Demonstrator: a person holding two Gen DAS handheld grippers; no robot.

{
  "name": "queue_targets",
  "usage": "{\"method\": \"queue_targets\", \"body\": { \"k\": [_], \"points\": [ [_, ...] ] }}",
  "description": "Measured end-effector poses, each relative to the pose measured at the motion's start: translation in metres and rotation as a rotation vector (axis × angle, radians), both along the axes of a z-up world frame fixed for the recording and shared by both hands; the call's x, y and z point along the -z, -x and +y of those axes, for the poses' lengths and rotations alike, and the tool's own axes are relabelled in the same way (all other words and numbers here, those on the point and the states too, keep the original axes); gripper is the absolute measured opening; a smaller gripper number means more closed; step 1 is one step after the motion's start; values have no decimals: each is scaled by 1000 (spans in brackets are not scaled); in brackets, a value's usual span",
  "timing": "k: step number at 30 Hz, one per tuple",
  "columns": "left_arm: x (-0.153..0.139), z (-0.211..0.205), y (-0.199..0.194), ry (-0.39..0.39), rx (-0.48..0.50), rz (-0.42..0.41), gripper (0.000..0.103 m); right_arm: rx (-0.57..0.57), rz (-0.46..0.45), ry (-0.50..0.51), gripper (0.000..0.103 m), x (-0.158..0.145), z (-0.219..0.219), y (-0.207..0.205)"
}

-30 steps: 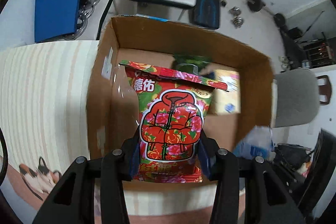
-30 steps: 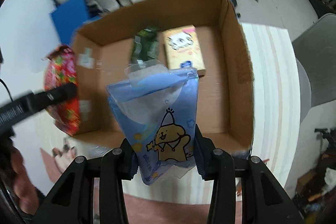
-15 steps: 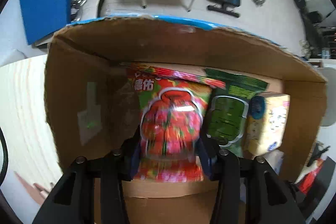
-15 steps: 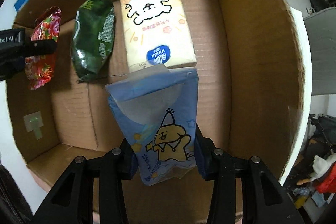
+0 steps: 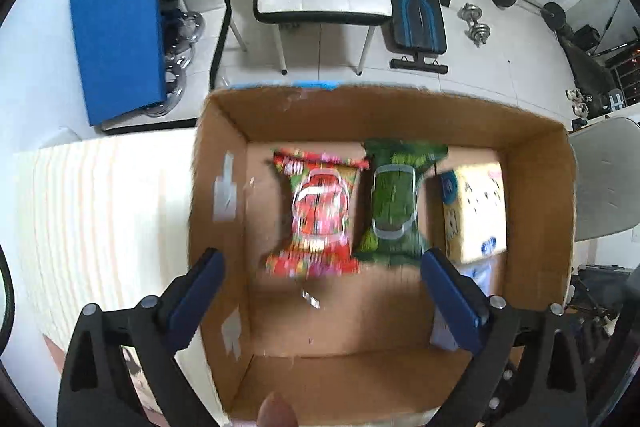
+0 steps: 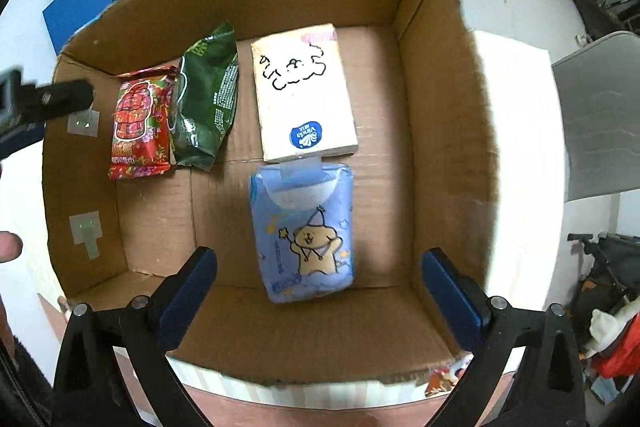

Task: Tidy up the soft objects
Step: 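Grasp the lilac towel with the left tool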

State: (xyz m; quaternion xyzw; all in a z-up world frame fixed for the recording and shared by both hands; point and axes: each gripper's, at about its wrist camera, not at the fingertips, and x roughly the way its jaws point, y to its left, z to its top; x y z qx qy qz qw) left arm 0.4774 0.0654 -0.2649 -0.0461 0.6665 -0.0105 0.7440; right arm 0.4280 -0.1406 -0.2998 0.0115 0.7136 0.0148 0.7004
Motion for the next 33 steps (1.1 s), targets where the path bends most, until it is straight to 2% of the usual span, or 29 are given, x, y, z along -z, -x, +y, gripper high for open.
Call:
{"method": "queue_targets", "body": {
  "k": [7, 14, 24, 28, 33],
  "points": [
    [-33, 2, 61, -46, -16, -122, 100, -30, -126, 17, 103, -38, 3, 27],
    [-74, 2, 117, -67, -36, -241, 100, -52, -254, 17, 103, -90, 8, 66],
    [-117, 10, 172, -59, -63, -342, 100, -40, -381, -1, 103, -143, 4, 116],
    [-118, 14, 187, -57, -84, -332, 100, -26, -381, -40, 103, -151, 1, 128],
    [-78, 36, 211, -63, -130, -220, 100, 25, -330, -99, 103, -137, -16, 147]
  ]
}}
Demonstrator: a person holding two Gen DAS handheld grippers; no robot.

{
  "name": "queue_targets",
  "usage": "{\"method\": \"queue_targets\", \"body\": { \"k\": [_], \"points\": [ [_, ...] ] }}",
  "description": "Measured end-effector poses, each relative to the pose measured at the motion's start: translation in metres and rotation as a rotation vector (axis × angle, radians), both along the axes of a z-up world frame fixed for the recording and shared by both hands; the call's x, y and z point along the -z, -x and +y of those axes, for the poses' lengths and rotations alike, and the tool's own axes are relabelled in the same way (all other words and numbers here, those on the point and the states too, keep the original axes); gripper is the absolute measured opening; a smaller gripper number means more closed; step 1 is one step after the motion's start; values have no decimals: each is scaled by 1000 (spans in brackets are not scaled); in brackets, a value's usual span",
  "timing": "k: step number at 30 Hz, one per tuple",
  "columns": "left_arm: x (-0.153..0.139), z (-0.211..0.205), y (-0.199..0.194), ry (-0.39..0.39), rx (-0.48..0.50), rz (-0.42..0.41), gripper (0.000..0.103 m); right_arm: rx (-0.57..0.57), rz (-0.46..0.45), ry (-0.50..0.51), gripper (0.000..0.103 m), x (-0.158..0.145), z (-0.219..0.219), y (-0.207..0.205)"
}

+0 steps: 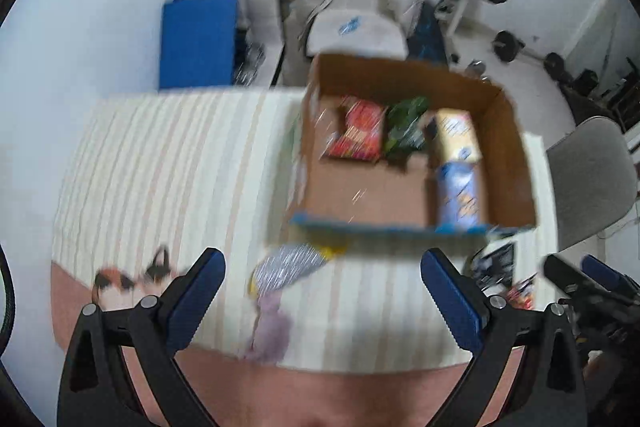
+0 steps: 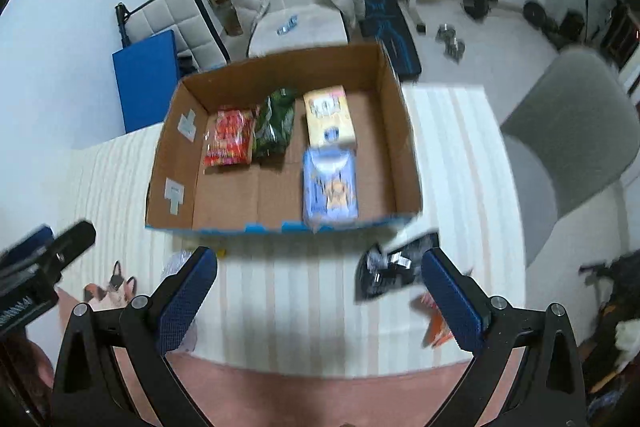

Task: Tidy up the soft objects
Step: 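Grasp the lilac towel with the left tool, then grasp the orange snack bag with the right tool while the left tool holds the towel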

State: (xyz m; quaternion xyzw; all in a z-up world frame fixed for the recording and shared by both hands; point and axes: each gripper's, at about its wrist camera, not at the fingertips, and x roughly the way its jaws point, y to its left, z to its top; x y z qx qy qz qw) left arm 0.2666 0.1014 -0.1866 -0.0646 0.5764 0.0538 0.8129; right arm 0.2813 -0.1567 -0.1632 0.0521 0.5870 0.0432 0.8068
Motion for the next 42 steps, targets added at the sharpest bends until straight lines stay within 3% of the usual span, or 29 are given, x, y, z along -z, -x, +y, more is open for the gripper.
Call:
{"method": "queue_targets", "body": {
  "k": [4, 8, 13, 14, 16, 17, 18, 20, 26, 32, 36, 38, 42],
  "points": [
    [58, 22, 24, 5, -40, 143, 100, 26, 100, -18, 103, 35, -15, 19],
    [120, 31, 36, -59, -22, 278, 100, 54, 194, -6, 103, 78, -28, 34],
    [196, 42, 42, -42, -36, 439, 100, 133, 271, -24, 103, 118, -51, 47],
    [204, 43, 43, -37, -36, 454, 95, 149, 276, -26, 103, 124, -55, 48],
    [224, 39, 45, -14, -31, 504, 77, 177, 286, -28, 103, 134, -63, 48],
    [229, 36, 45, -3, -28, 518, 55, 194, 294, -32, 103, 138, -68, 47],
    [234, 33, 47, 12, -25, 534, 42, 212, 296, -40, 103, 142, -73, 47],
    [237, 24, 49, 28, -20, 537, 36, 252, 308, -67, 103, 149, -84, 45],
    [221, -31, 55, 94, 49, 483, 34, 382, 330, -121, 103, 162, -134, 46],
    [224, -93, 49, 142, 135, 485, 34, 478, 378, -103, 103, 186, -177, 49],
    [226, -114, 45, 133, 167, 476, 34, 351, 352, 12, 103, 187, -167, 36],
    [226, -123, 40, 135, 176, 476, 34, 297, 383, 108, 103, 193, -159, 27],
    [229, -133, 36, 131, 187, 480, 34, 276, 419, 23, 103, 212, -160, 20]
  ]
}}
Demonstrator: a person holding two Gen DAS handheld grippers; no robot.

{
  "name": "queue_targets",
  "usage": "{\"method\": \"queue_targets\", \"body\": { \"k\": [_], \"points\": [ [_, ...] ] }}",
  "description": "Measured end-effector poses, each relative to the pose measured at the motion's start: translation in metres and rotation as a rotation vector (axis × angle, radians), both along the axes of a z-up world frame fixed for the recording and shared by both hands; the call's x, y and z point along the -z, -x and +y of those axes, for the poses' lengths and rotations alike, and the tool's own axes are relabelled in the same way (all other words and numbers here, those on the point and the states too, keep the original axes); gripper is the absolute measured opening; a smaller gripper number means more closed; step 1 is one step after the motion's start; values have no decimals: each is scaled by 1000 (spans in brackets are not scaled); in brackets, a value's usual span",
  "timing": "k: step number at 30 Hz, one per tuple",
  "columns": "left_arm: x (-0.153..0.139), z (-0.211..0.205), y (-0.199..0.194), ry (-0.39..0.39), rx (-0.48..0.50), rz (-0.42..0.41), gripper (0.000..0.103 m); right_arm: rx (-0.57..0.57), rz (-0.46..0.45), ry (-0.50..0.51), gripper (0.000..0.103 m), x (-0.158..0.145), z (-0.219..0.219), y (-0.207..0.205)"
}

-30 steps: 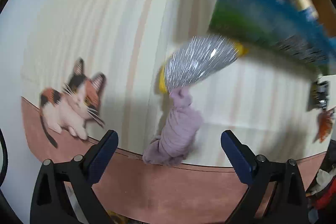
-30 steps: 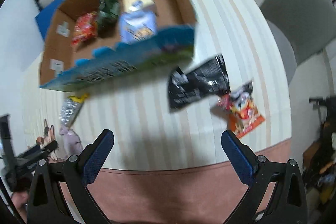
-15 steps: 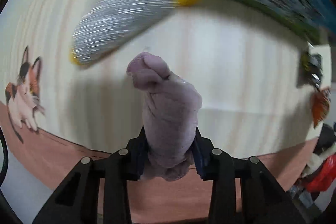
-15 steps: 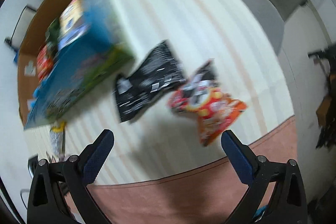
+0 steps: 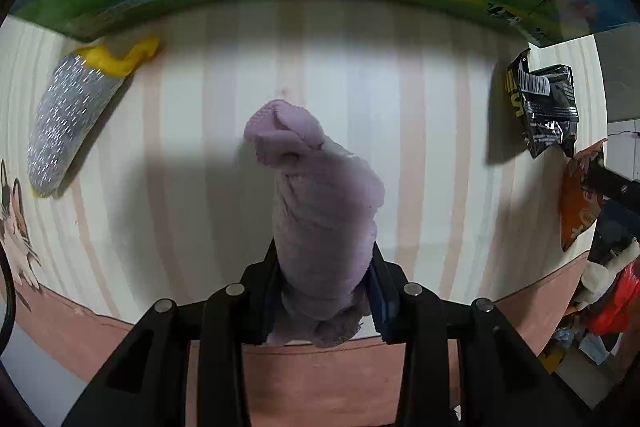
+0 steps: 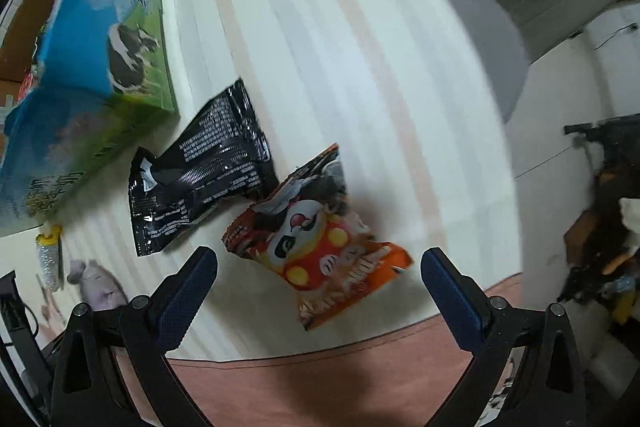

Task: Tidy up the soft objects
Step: 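Grasp the orange snack bag with the right tool while the left tool holds the towel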

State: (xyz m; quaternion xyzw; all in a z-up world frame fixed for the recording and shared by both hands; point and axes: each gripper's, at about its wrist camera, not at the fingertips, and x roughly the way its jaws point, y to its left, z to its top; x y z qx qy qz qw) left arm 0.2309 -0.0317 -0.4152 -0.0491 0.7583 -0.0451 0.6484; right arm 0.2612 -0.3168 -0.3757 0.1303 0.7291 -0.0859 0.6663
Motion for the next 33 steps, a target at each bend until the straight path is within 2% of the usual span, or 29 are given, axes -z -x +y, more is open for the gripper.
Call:
{"method": "queue_targets", "body": {
  "k": [2, 4, 8, 9, 11, 14, 17, 18, 20, 22, 25, 27, 33],
  "points": [
    [-1, -3, -6, -3, 5, -2, 34, -50, -1, 4, 98, 8, 1, -1],
    [-1, -9, -7, -5, 12, -2, 34, -53, 25, 1, 73, 16, 2, 1],
    [-4, -9, -12, -3, 15, 0, 34, 47, 47, -175, 72, 17, -4, 8],
    [-4, -8, -11, -4, 18, 0, 34, 55, 39, -198, 75, 14, -5, 9],
    [-1, -6, -9, -8, 21, -2, 34, 18, 10, -166, 85, 2, -6, 8],
    [1, -13, -13, -15, 26, -4, 34, -52, 2, -73, 87, -1, -4, 6],
    [-5, -15, -16, -17, 23, -6, 34, -10, 17, -121, 86, 14, -8, 3],
    [-4, -13, -17, -17, 21, -7, 34, 7, 19, -133, 84, 19, -14, 2],
    [-4, -17, -18, -17, 18, -8, 34, 39, 10, -125, 61, 27, -17, 5],
    [-8, -14, -15, -9, 13, -11, 33, 68, 2, -129, 55, 29, -21, 8],
    [-30, -10, -9, 14, 2, -43, 33, 61, -16, -137, 53, 17, -20, 16],
    [-56, -7, -5, 52, -6, -80, 33, 30, -56, -150, 52, -6, -10, 23],
    [-155, 13, -13, 141, -42, -229, 33, -103, -192, -241, 52, -98, 37, 24]
  ]
}}
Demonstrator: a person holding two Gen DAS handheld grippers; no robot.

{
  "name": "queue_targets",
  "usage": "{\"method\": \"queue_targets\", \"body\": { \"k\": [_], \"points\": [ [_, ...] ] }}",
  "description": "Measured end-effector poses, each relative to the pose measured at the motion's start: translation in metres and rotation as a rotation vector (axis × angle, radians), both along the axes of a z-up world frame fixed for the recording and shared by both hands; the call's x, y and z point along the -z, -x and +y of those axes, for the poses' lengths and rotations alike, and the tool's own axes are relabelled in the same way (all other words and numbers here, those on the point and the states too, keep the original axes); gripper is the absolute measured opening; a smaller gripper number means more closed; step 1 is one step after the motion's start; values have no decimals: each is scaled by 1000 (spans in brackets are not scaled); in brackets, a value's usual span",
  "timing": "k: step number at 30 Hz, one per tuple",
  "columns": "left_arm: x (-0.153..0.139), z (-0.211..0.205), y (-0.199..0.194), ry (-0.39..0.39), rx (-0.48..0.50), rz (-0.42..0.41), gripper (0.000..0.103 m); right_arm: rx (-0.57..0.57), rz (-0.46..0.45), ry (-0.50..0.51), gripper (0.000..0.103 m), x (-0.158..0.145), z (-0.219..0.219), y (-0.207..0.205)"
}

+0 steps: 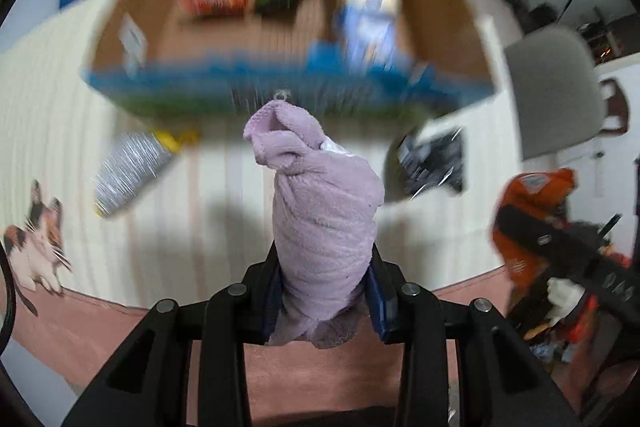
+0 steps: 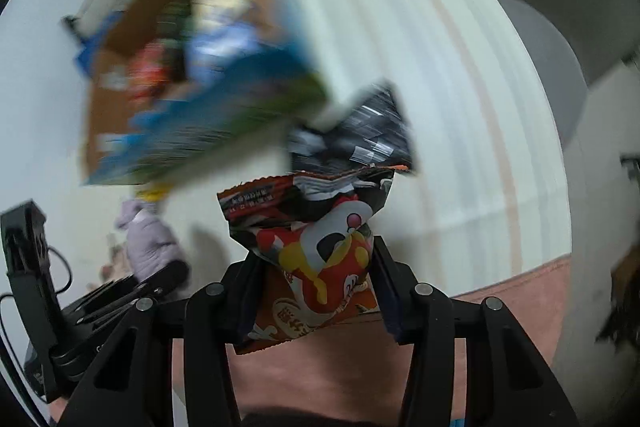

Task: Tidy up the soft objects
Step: 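Lower the towel and orange bag into the box and open both tools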

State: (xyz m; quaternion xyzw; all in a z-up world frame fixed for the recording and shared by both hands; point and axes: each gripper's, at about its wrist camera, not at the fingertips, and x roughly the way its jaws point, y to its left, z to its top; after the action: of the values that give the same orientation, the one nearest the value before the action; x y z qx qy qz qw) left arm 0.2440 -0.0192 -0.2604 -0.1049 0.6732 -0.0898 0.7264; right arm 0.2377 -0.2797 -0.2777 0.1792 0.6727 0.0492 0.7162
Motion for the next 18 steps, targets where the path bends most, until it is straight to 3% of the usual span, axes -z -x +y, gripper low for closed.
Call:
{"method": "queue_targets", "body": {
  "k": [5, 8, 13, 18],
  "points": [
    [-74, 29, -44, 26, -33, -129, 33, -89, -107, -67, 51, -68, 54, -32],
    [-91, 48, -80, -3, -53, -171, 33, -131, -155, -67, 51, -90, 86, -57],
    [-71, 71, -133, -7, -81, -116, 33, -190, -173, -23, 51, -86, 142, -109],
    [-6, 83, -178, 43, -96, 51, 33, -220, -101, 16, 51, -48, 174, -154]
  ]
}}
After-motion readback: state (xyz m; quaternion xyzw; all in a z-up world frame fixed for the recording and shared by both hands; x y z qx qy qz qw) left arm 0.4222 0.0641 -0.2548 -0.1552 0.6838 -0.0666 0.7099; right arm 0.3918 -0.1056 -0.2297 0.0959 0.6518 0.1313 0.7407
